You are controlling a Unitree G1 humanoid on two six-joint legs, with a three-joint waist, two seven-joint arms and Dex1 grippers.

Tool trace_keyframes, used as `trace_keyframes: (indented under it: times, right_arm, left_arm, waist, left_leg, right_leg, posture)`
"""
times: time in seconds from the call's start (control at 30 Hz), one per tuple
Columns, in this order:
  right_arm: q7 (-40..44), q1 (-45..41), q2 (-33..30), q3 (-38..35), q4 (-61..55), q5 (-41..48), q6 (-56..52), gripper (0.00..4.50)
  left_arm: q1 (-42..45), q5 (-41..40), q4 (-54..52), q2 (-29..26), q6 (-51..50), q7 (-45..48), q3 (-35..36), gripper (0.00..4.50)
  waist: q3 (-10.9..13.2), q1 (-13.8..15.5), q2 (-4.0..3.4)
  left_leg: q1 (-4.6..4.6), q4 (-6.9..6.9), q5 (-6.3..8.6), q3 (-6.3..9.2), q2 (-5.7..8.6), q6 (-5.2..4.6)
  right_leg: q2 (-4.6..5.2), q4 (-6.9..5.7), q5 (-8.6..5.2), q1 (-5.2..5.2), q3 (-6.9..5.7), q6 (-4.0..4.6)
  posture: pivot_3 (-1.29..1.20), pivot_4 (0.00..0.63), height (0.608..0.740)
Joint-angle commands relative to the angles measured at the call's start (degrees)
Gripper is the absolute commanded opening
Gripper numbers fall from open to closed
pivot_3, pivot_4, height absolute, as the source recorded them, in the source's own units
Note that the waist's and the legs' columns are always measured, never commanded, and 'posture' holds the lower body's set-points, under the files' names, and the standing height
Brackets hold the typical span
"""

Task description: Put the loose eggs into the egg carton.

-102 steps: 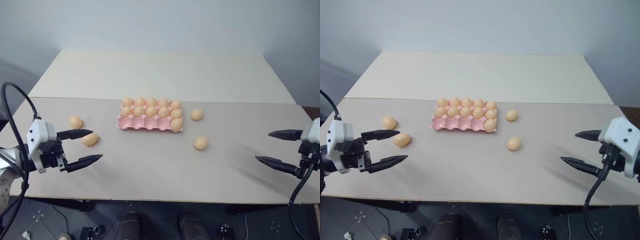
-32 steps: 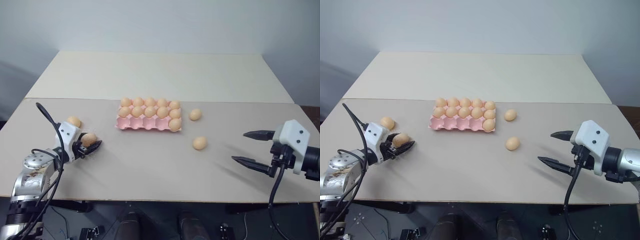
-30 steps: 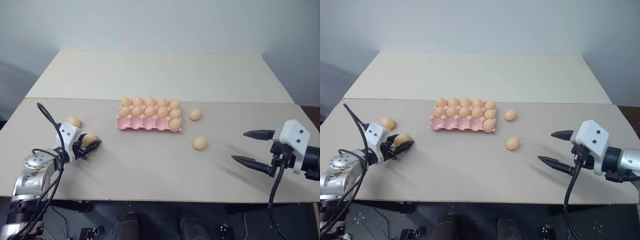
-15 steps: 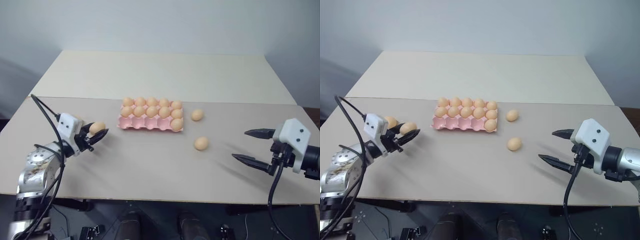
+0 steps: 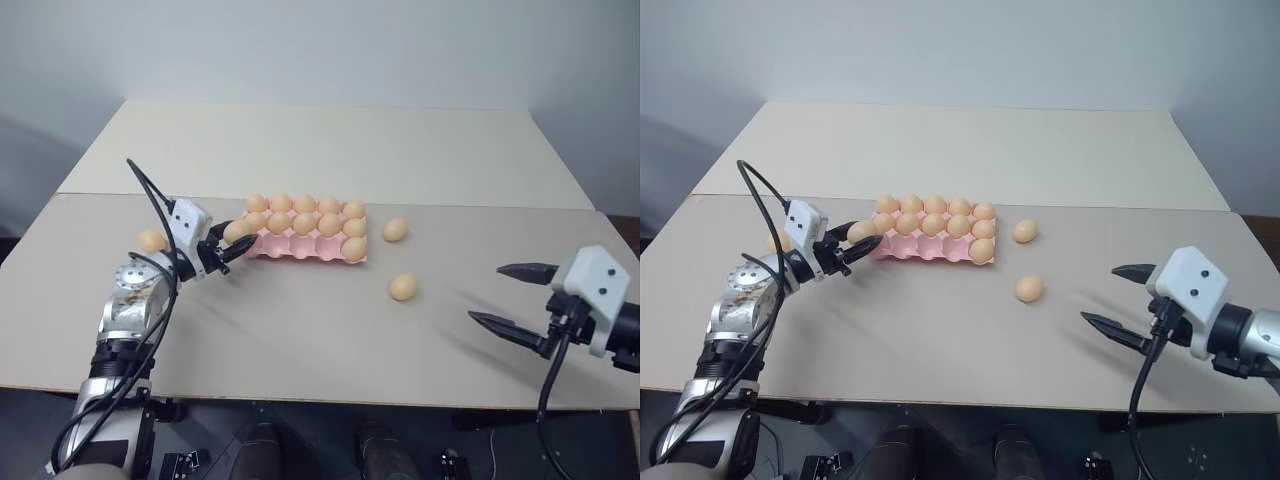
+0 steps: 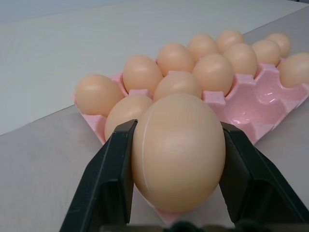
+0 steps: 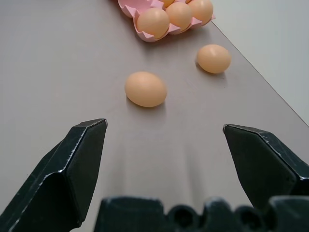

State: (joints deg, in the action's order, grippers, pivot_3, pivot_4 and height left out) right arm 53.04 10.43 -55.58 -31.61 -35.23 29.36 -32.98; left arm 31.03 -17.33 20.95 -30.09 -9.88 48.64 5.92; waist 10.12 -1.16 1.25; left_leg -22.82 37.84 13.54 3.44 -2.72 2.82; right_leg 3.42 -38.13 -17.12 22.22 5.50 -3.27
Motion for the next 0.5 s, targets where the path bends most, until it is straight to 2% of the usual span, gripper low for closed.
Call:
trace_keyframes:
  times: [0.03, 0.27, 0.5]
  right_arm:
    - [-1.12, 0.1, 0.16, -2.27, -1.94, 0.07, -0.39, 4.5]
    - [-1.48, 0.32, 0.16, -1.94, -1.55, -0.08, -0.03, 4.5]
    - [-1.42, 0.46, 0.15, -2.16, -1.38, -0.11, 0.07, 4.5]
  left_arm:
    - [1.67, 1.39, 0.72, -1.4, 1.32, 0.07, 0.09, 2.54]
    - [3.42, 1.94, 4.76, 0.91, 6.33, -0.7, 0.48, 4.47]
    - [1.35, -0.96, 0.99, -1.15, 5.44, -0.87, 4.07, 4.47]
  waist:
    - [0.0, 0.05, 0.0]
    - [0.0, 0.3, 0.01]
    - [0.0, 0.06, 0.01]
  left_leg:
    - [0.0, 0.0, 0.0, 0.0, 0.0, 0.0]
    - [-0.02, 0.01, 0.0, 0.0, 0.01, 0.0]
    - [-0.01, 0.01, 0.0, 0.01, 0.0, 0.0]
  right_leg:
    - [0.0, 0.0, 0.0, 0.0, 0.0, 0.0]
    - [0.0, 0.02, 0.0, 0.0, -0.01, 0.0]
    - [0.0, 0.0, 0.0, 0.0, -0.01, 0.0]
  posture:
    - [0.0, 0.15, 0.74]
    - [0.0, 0.15, 0.74]
    - [0.0, 0.15, 0.74]
